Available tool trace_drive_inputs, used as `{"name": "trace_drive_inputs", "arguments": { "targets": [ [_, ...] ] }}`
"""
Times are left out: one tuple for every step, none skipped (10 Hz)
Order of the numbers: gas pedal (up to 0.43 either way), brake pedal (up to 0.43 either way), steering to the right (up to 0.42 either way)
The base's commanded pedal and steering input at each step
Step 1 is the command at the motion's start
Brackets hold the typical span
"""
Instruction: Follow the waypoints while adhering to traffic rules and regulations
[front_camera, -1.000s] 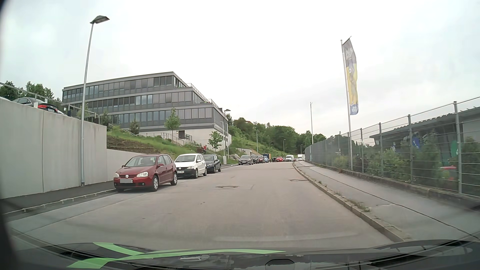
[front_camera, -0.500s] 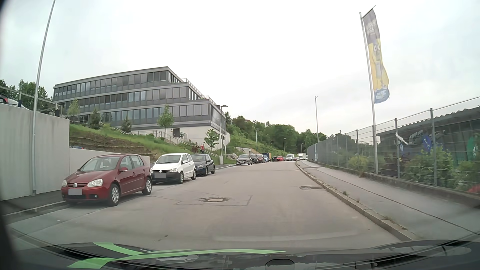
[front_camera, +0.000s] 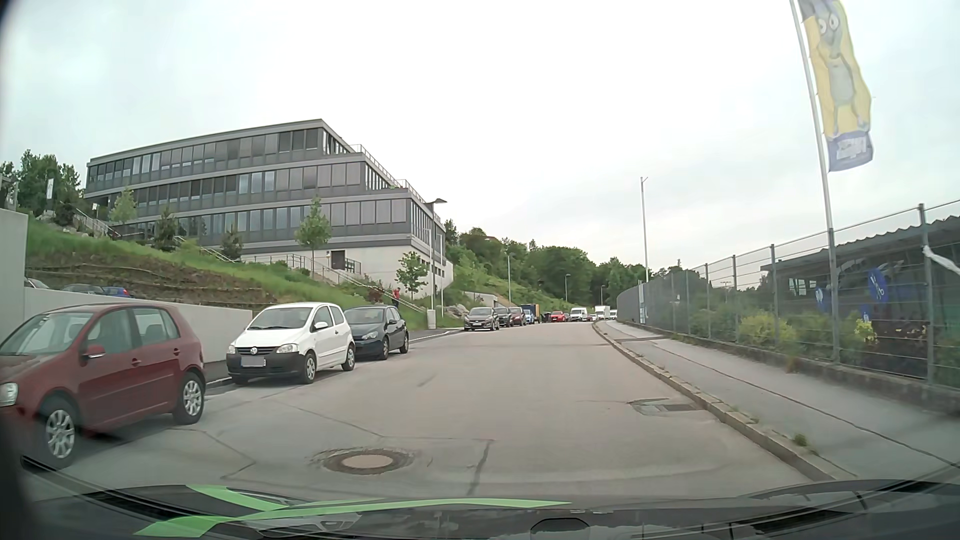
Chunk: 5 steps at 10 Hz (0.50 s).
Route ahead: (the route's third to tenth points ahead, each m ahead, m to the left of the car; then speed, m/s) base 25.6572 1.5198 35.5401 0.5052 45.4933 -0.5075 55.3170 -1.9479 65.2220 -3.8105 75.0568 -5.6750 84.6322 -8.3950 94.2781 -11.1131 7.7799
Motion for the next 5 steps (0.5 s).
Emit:
{"name": "trace_drive_inputs", "arguments": {
  "targets": [
    [0.138, 0.000, 0.008],
    [0.138, 0.000, 0.008],
    [0.138, 0.000, 0.008],
    [0.138, 0.000, 0.008],
    [0.138, 0.000, 0.008]
  ]
}}
